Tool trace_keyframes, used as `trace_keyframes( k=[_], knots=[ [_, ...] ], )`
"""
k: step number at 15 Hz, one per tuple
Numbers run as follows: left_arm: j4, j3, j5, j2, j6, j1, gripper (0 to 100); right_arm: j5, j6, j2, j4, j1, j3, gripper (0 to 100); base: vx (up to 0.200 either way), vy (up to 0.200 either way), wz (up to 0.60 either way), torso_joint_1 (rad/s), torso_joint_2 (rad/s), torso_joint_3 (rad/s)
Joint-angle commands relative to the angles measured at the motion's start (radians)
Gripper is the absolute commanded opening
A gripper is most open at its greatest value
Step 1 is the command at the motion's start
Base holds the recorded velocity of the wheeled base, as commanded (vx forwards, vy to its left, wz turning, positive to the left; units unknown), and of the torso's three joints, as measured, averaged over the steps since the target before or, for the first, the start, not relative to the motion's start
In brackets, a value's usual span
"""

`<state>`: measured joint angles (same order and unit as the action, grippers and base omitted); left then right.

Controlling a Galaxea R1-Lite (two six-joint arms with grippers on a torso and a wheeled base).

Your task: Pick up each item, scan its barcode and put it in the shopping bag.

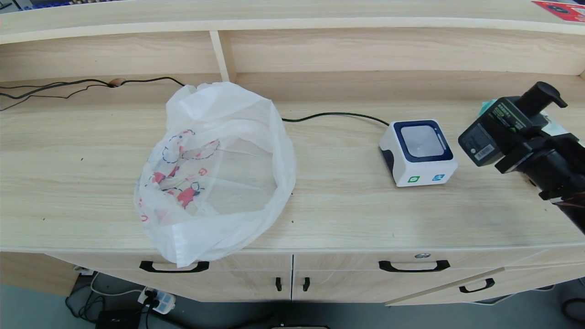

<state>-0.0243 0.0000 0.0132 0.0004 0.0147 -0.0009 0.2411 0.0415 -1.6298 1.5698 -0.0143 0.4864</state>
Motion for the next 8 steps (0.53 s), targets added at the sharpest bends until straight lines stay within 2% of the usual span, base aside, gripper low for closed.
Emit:
trace_keyframes(
  k=[1,7,8],
  knots=[
    [0.000,0.000,0.001,0.000,-0.001,-0.001,100,0.000,0.008,0.146,0.001,-0.078,-0.071,0,0.000,0.000,0.00,0.000,0.00,0.000],
    [0.000,0.000,0.001,0.000,-0.001,-0.001,100,0.007,0.184,0.238,0.001,-0.213,-0.081,0,0.000,0.000,0.00,0.000,0.00,0.000],
    [0.000,0.000,0.001,0.000,-0.001,-0.001,100,0.009,0.261,0.252,0.001,-0.285,-0.055,0,0.000,0.000,0.00,0.000,0.00,0.000]
  ],
)
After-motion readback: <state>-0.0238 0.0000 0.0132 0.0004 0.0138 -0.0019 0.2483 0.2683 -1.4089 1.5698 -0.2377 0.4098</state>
